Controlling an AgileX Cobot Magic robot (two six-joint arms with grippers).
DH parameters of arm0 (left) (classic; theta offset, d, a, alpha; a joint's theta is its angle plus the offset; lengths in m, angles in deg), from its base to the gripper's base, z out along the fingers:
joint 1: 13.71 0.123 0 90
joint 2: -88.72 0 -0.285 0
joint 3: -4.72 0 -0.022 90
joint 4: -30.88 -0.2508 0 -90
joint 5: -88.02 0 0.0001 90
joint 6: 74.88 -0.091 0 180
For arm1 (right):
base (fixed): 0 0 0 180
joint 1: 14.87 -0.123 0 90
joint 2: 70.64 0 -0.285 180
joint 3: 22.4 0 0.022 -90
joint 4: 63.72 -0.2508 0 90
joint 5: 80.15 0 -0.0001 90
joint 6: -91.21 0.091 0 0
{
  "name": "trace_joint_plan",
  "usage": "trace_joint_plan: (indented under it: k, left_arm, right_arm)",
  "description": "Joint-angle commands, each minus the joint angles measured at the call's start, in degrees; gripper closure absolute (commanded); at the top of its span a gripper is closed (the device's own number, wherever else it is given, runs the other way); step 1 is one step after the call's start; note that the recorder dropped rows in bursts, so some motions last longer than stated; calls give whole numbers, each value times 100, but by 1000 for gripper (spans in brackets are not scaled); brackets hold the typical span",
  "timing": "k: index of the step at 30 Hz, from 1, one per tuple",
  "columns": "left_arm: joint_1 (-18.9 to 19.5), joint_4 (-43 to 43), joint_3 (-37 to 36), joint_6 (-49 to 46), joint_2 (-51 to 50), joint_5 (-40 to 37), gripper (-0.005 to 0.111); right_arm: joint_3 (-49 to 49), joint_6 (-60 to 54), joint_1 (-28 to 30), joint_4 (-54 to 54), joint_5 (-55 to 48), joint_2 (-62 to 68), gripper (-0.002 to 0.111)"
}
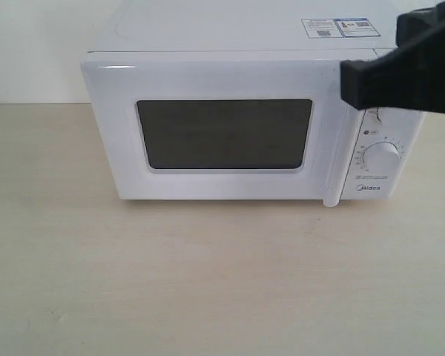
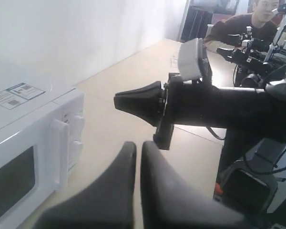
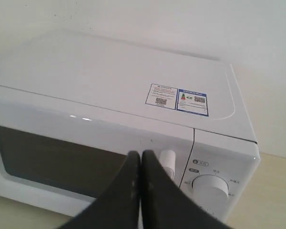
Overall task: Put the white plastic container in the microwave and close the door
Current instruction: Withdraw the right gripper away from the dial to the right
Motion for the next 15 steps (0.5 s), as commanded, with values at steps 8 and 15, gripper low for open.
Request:
trace_joint_plan:
  k: [8,15]
  left_arm:
    - [-25,553,-15,-43,26,277,102]
    - [-25,553,-15,-43,26,277,102]
  right_arm:
    - [-850,100,-801,-19,934,-994,108]
    - [-850,100,-801,-19,979,-1021,108]
